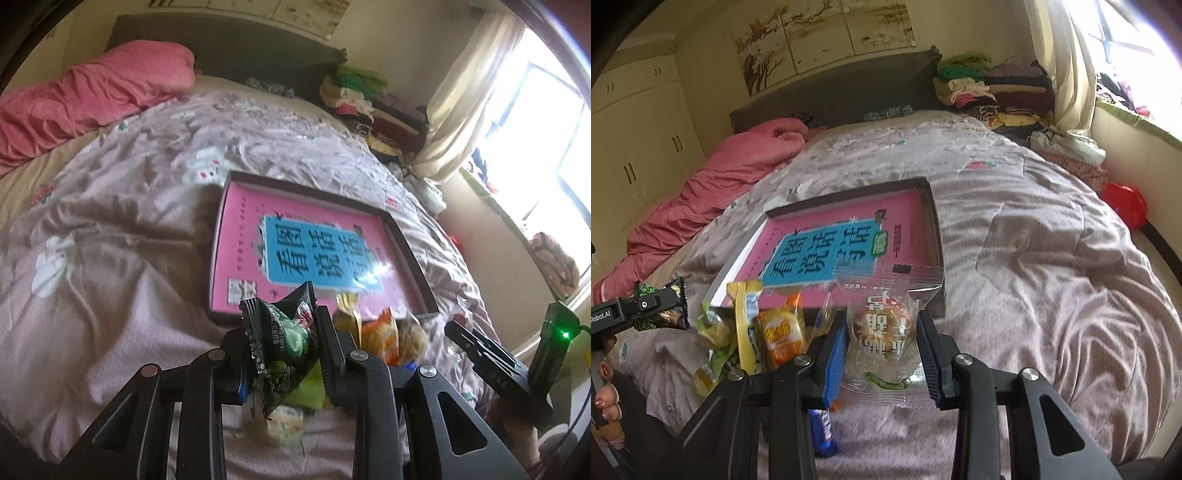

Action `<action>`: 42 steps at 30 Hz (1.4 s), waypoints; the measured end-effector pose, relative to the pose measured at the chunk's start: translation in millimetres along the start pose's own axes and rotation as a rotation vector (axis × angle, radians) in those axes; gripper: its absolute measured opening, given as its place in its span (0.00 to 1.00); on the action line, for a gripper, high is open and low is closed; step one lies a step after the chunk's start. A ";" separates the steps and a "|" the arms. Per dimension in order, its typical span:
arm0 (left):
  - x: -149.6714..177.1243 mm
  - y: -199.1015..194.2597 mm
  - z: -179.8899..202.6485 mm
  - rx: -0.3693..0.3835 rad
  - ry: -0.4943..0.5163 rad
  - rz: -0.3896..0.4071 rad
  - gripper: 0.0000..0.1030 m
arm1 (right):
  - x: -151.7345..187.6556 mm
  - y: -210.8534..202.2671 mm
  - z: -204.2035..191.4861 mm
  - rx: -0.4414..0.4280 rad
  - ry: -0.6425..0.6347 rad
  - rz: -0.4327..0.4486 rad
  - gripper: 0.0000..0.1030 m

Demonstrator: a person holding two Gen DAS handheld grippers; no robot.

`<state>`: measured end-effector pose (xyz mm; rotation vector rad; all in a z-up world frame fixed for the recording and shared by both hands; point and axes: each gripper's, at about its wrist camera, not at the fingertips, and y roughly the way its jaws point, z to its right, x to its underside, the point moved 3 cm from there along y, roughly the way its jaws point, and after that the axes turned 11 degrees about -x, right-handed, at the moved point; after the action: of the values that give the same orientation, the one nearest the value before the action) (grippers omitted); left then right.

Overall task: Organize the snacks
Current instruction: 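Lift the green pea-snack bag with the left tool and carry it over the tray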

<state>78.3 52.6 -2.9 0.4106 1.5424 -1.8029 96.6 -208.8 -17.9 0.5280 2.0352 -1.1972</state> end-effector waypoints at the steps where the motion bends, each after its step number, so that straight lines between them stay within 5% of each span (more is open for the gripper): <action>1: -2.1 0.4 -0.8 -0.002 -0.004 0.007 0.28 | -2.3 0.3 0.7 0.001 -0.002 0.006 0.36; 12: -32.2 24.3 -9.0 -0.018 -0.040 0.053 0.18 | -16.1 8.7 3.9 0.011 -0.033 0.029 0.36; 21: -32.5 54.3 -16.9 0.047 -0.066 -0.026 0.12 | -21.3 16.2 3.7 0.002 -0.043 0.033 0.36; 23: -30.7 45.8 -22.5 0.025 -0.044 -0.016 0.15 | -20.5 16.6 3.4 0.000 -0.045 0.032 0.36; 27: -15.8 35.4 -42.2 -0.006 -0.036 -0.050 0.47 | -19.7 17.5 4.8 -0.019 -0.034 0.027 0.36; 33: 6.8 41.9 -54.6 0.010 -0.037 -0.143 0.48 | -18.9 15.0 3.6 -0.029 -0.035 0.035 0.36; 42: 19.4 56.5 -37.6 0.021 0.108 -0.164 0.48 | -18.3 12.2 4.7 -0.028 -0.026 0.037 0.36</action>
<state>96.2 80.7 -65.1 0.4071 1.6746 -1.9515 118.5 -206.9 -13.0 0.5316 2.0085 -1.1467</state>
